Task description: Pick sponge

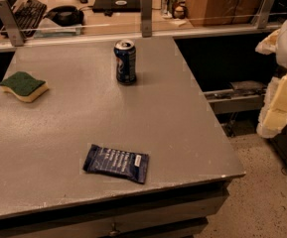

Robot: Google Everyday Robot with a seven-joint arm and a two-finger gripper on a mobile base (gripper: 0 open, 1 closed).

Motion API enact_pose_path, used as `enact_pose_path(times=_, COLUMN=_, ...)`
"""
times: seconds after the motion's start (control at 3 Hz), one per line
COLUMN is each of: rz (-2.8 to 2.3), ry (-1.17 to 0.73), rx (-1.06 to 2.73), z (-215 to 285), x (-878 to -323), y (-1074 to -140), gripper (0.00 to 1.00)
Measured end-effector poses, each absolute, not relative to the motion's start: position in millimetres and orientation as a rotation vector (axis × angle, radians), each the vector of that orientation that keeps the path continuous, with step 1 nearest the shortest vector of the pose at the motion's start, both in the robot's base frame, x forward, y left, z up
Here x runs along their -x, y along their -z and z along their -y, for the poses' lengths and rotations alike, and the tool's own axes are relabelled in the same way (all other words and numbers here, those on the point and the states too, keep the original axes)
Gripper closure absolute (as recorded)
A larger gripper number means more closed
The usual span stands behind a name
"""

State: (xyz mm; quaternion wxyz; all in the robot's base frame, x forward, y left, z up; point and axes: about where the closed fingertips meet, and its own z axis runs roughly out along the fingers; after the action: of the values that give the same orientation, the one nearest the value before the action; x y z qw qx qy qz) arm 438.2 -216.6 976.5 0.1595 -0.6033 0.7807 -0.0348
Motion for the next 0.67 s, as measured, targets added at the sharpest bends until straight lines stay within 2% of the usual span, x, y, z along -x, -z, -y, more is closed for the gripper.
enact_pose_path(times=0.33, rz=-2.228, ry=0.101, rx=1.724, z=215.5, x=-438.7, y=-977.2, gripper=0.0)
enact_pose_path(times=0.67, rz=-2.151, ry=0.081, rx=1.753, z=170.6, x=-455.7, y=-978.2, gripper=0.0)
